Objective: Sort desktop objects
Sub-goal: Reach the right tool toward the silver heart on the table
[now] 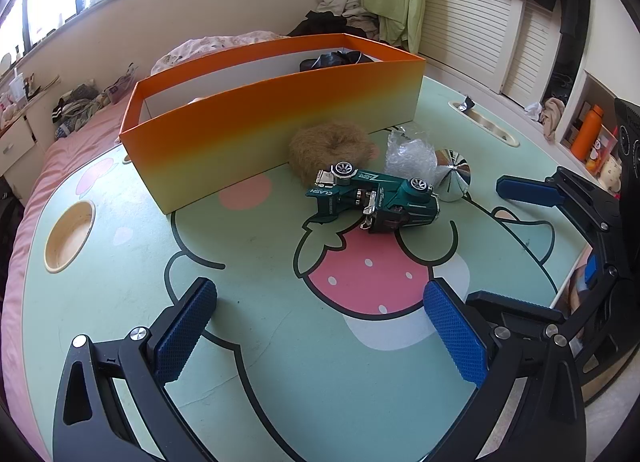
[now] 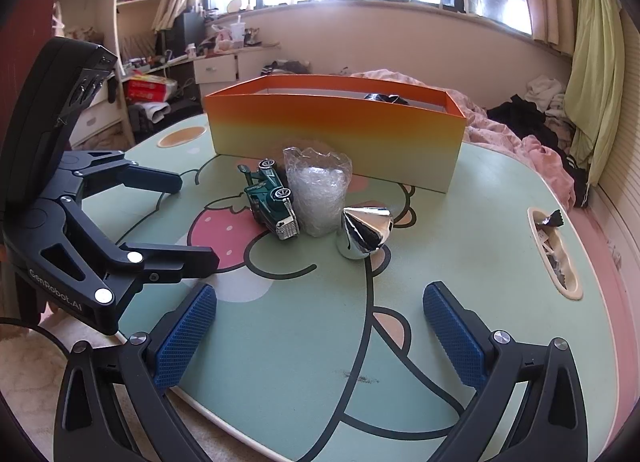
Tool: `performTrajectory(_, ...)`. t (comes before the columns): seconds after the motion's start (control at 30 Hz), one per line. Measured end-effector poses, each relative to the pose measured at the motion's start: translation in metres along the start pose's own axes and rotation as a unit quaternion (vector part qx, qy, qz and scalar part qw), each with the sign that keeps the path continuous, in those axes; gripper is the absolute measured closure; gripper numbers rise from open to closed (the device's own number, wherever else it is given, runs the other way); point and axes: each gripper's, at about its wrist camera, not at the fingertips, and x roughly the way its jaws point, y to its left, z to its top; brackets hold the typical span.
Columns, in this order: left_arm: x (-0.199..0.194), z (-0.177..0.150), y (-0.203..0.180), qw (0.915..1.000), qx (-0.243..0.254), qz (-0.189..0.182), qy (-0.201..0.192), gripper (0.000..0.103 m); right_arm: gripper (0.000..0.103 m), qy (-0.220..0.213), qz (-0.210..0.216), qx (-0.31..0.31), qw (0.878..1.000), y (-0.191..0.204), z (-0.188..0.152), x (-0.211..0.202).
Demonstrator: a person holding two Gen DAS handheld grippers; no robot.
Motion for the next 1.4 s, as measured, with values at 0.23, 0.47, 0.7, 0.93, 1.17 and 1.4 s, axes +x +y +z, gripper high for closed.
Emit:
performTrajectory(0.23, 0.000, 0.000, -0.001, 1.0000, 0.000, 0.000, 0.000, 0.000, 0.000, 0.000, 0.000, 0.000, 1.000, 0.000, 0.000, 0.000)
performTrajectory(0.47, 0.001, 0.000, -0.001, 1.0000, 0.000, -0.001, 0.000, 0.000, 0.004, -0.005, 0.011, -0.004, 1.000, 0.001, 0.002, -0.004)
performTrajectory(0.7, 0.000, 0.000, -0.002, 1.0000, 0.002, -0.004, 0.000, 0.000, 0.017, -0.047, 0.027, 0.046, 0.997, -0.019, 0.012, -0.025)
performTrajectory(0.93, -0.001, 0.000, -0.003, 1.0000, 0.007, -0.007, 0.003, 0.000, 0.019, -0.014, -0.025, 0.021, 0.999, -0.019, 0.040, -0.017)
performTrajectory(1.17, -0.008, 0.012, -0.026, 0.9984, 0.049, -0.024, -0.017, 0.000, 0.050, 0.055, -0.053, -0.021, 0.997, -0.017, 0.054, 0.013)
performTrajectory(1.4, 0.006, 0.037, -0.033, 0.9979, 0.054, -0.034, -0.015, 0.000, 0.073, 0.058, -0.022, 0.002, 0.998, -0.035, 0.047, 0.013)
